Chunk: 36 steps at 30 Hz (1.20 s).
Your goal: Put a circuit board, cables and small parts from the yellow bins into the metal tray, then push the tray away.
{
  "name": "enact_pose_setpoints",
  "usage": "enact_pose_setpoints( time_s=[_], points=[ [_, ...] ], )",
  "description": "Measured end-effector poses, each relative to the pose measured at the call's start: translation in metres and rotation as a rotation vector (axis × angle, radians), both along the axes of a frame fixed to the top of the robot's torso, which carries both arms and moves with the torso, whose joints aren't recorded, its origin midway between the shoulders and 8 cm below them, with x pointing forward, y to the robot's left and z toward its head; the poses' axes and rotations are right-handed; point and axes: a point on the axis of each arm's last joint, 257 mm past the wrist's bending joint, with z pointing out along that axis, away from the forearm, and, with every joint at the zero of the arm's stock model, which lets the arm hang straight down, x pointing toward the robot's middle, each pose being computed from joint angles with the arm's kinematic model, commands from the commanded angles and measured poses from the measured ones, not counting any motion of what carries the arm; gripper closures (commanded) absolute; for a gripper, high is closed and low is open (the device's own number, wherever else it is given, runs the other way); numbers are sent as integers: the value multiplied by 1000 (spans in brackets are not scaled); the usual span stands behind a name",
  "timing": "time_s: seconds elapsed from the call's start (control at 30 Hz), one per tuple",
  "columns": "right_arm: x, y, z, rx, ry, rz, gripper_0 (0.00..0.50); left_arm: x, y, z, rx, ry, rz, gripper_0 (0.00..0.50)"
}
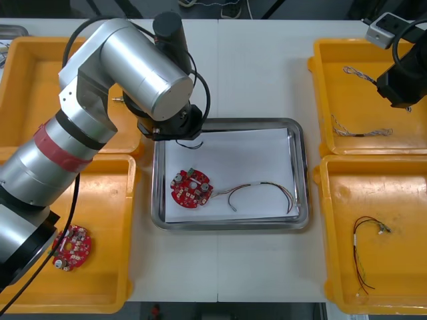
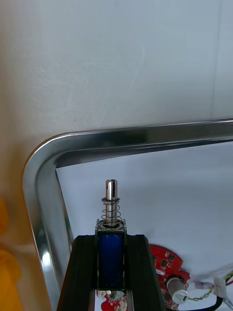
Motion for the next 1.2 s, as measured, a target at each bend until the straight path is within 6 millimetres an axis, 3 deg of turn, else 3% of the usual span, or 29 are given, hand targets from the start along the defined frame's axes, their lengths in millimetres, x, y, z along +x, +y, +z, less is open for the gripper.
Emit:
enact_pose_setpoints(
  time_s=[0.27, 0.53, 1.1, 1.17, 1.2],
  points=[
    [0, 0, 0, 0, 0, 0, 500, 7, 1, -22, 34, 1, 0, 500],
    [0, 0, 0, 0, 0, 0, 500, 16, -6, -23, 27, -45, -18, 500],
    [0, 0, 0, 0, 0, 0, 500, 8, -2, -44, 42, -22, -18, 500],
    [0, 0, 0, 0, 0, 0, 500, 8, -2, -44, 42, -22, -18, 463],
    [0, 0, 0, 0, 0, 0, 500, 8, -2, -44, 42, -23, -19, 395]
  ],
)
